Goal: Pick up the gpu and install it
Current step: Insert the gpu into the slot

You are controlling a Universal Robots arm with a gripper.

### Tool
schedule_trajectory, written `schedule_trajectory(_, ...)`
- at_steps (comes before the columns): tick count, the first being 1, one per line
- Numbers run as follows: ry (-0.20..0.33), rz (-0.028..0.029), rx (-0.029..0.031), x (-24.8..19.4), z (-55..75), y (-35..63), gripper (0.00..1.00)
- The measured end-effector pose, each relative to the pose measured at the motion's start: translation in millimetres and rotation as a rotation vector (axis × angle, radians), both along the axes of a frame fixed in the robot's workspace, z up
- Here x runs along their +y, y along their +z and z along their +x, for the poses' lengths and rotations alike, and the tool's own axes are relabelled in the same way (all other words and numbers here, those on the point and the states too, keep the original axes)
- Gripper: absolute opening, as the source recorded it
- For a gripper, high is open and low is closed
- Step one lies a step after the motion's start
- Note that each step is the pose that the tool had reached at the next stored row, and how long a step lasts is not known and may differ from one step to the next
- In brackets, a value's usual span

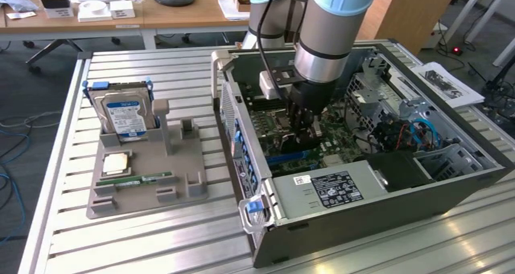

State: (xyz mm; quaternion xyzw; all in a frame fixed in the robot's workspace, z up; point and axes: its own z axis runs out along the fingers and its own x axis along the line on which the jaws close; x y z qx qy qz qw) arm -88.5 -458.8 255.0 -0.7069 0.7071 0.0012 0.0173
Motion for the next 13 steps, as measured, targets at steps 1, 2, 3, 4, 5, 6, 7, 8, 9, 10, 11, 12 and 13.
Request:
schedule_trajectory(1, 0.000, 0.0000, -0.0005, -0.1, 0.0, 0.0, 0.27)
schedule_trajectory(2, 0.000, 0.0000, -0.0008, -0.2, 0.0, 0.0, 0.27)
schedule_trajectory(3, 0.000, -0.0001, -0.0011, -0.2, 0.0, 0.0, 0.27)
schedule_trajectory(4, 0.000, -0.0001, -0.0013, -0.2, -0.1, 0.0, 0.27)
schedule_trajectory(5, 0.000, 0.0000, -0.0016, -0.2, -0.1, 0.0, 0.27)
schedule_trajectory(6, 0.001, 0.0000, -0.0018, -0.3, -0.1, 0.0, 0.27)
schedule_trajectory(7, 0.001, 0.0000, -0.0021, -0.3, -0.1, 0.0, 0.27)
schedule_trajectory(8, 0.001, -0.0001, -0.0025, -0.3, -0.1, 0.0, 0.27)
schedule_trajectory(9, 0.001, 0.0000, -0.0028, -0.3, -0.2, -0.1, 0.27)
schedule_trajectory(10, 0.001, 0.0001, -0.0033, -0.4, -0.2, -0.5, 0.27)
schedule_trajectory(11, 0.001, 0.0000, -0.0035, -0.3, -0.3, -1.2, 0.27)
schedule_trajectory(12, 0.001, 0.0000, -0.0036, -0.3, -0.3, -1.8, 0.27)
schedule_trajectory(13, 0.001, -0.0001, -0.0036, -0.3, -0.4, -2.1, 0.27)
